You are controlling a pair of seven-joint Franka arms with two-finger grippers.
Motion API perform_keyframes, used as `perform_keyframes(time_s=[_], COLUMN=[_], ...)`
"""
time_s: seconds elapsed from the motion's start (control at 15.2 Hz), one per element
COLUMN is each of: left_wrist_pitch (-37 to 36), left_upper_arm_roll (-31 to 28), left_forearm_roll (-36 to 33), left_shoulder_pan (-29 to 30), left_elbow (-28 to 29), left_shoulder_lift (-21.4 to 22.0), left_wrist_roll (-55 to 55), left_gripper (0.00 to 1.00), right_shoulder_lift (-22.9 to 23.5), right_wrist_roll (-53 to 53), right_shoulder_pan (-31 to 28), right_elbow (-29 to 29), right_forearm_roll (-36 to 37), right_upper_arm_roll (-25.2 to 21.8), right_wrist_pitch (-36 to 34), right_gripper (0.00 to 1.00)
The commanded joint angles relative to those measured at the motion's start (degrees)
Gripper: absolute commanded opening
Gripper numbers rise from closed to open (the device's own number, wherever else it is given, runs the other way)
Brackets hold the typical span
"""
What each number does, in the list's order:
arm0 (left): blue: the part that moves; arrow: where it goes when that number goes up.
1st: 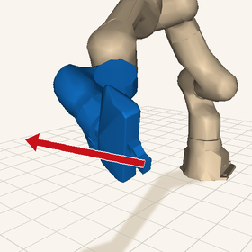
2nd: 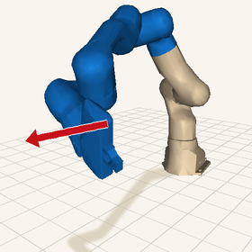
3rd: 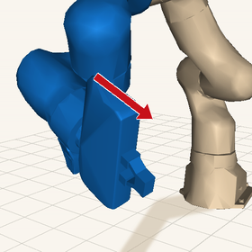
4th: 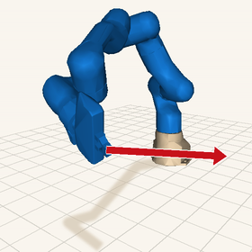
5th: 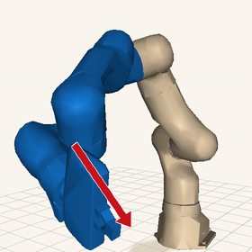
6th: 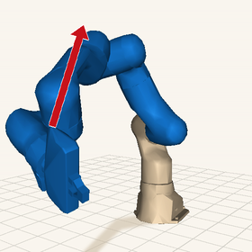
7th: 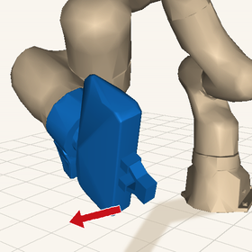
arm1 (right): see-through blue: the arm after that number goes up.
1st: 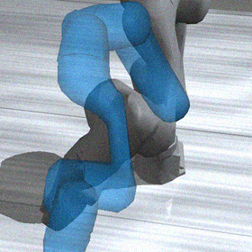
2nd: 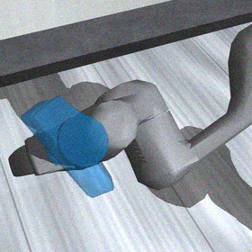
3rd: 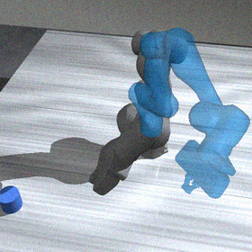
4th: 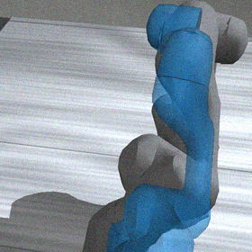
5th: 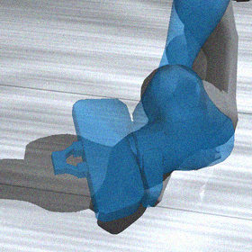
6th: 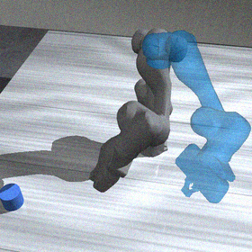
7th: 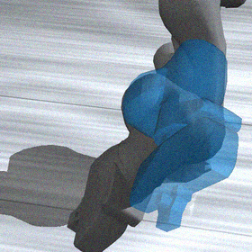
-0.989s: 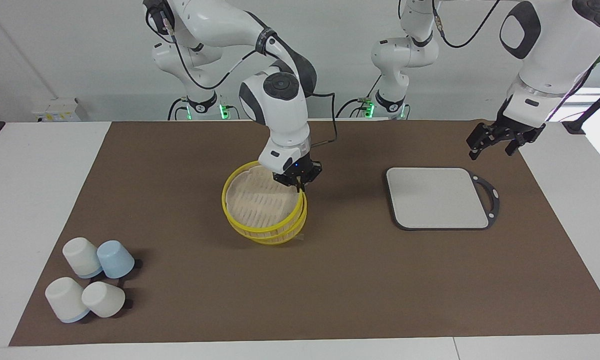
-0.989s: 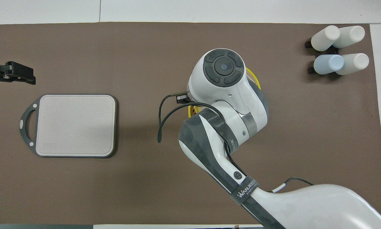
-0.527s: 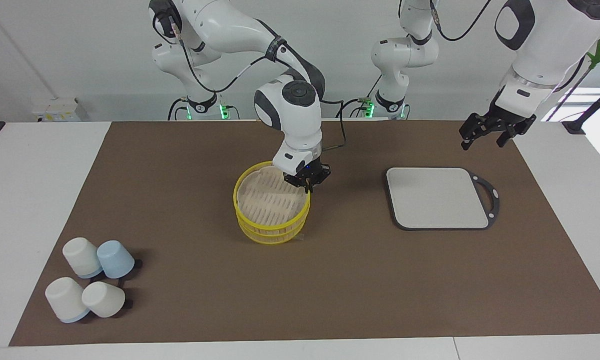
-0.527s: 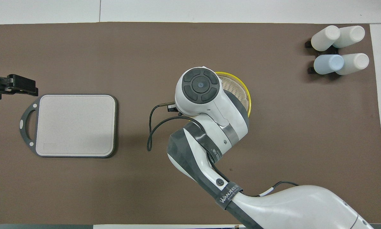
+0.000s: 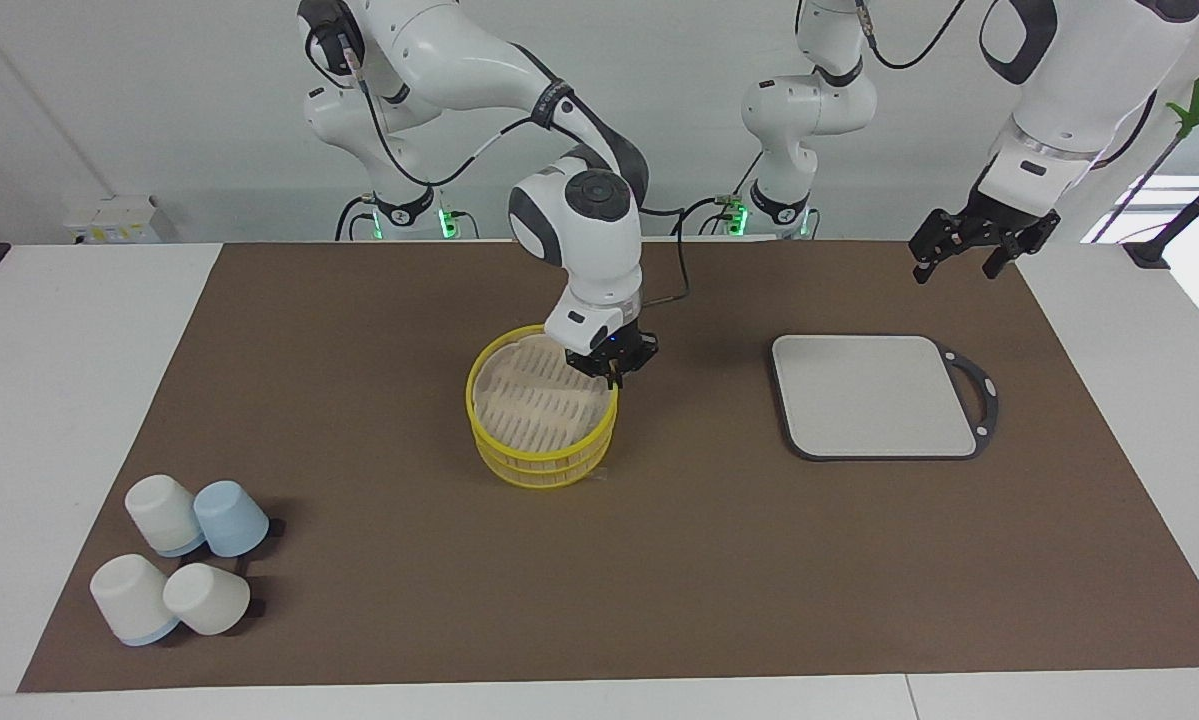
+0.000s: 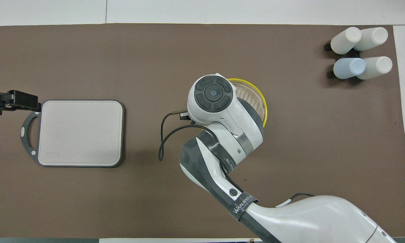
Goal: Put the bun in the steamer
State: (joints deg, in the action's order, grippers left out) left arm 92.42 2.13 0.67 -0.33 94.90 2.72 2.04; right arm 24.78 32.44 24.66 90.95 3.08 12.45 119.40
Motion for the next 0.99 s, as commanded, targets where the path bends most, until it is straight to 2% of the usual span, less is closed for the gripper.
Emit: perform_keyframes(time_s=[0.0, 0.92], left_wrist_pitch=[0.74, 0.66], left_upper_arm_roll=[0.07, 0.07], left_forearm_roll=[1.44, 1.53], left_shoulder_pan=[0.77, 0.59], left_elbow=[1.95, 1.96], left_shoulder_lift=[1.59, 1.68], left_wrist_roll=[-1.42, -1.25], left_gripper=[1.00, 1.00], right_shoulder_lift=[-1.57, -2.19], right_wrist_roll=[1.31, 3.42], right_shoulder_pan=[-0.14, 0.57], right_elbow=[2.30, 2.30], right_forearm_roll=[1.05, 2.20], right_upper_arm_roll=[0.12, 0.03], right_wrist_pitch=[1.10, -2.68], right_gripper=[0.00, 0.00])
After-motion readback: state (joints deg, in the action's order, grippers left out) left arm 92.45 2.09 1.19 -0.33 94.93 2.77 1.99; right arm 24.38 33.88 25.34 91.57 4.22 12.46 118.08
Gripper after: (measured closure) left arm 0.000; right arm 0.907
